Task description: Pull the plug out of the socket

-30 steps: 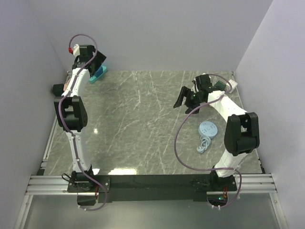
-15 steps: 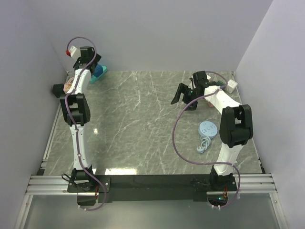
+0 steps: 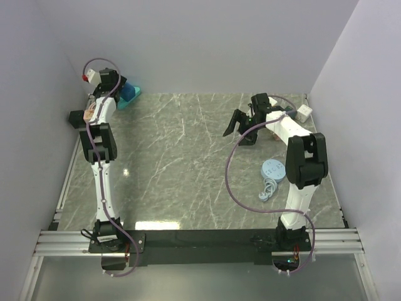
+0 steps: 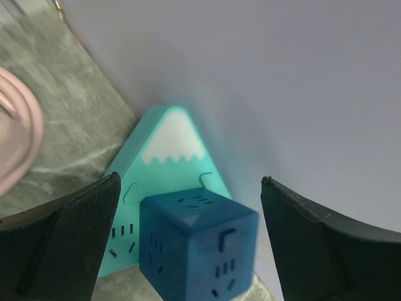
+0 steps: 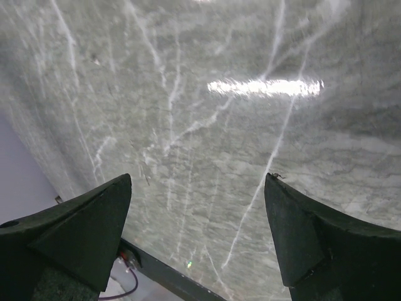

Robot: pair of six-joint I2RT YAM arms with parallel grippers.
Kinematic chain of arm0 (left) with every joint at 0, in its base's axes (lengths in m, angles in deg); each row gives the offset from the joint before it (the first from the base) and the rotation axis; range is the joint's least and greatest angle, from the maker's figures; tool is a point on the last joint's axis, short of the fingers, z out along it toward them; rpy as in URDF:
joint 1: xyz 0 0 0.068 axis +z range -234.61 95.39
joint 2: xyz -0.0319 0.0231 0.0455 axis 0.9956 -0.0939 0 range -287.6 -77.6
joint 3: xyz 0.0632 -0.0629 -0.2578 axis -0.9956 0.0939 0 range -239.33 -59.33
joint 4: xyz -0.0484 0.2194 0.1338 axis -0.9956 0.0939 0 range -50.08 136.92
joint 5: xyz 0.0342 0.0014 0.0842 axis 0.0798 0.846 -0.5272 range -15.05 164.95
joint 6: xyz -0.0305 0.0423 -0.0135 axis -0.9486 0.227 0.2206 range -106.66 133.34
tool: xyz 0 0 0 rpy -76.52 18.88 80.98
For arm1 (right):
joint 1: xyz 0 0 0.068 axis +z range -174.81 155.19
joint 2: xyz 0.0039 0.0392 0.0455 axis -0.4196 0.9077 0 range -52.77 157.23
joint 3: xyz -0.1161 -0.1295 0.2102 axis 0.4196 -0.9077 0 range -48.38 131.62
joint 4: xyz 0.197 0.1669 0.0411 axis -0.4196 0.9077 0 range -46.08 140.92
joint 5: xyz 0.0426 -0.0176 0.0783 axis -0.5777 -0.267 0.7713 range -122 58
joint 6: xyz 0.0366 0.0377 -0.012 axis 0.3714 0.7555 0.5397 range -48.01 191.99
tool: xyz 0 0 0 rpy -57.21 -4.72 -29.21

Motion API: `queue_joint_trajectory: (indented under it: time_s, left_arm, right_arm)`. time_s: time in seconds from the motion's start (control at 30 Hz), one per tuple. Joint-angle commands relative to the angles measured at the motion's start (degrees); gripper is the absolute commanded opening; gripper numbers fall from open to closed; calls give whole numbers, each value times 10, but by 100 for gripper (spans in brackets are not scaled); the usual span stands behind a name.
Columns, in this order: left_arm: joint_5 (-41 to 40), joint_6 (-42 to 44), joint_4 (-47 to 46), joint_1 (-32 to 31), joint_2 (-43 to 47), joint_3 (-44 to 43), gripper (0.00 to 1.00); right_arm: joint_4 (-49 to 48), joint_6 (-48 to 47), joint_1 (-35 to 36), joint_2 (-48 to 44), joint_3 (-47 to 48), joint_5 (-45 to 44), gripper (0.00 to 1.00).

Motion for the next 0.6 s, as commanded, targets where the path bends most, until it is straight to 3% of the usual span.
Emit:
queue_joint_trajectory:
  time_s: [0.0, 0.2, 0.57]
  left_arm:
    - [63, -25, -39, 5, -19, -20, 100]
    - [162, -32, -48, 5, -43, -26, 94]
    - [412, 12, -19, 3, -2, 74, 75]
  right_arm:
    - [-2, 8, 2, 6, 42, 5, 92]
    - [11, 8, 2, 23, 68, 6, 90]
    - [32, -13, 2, 59, 103, 16, 89]
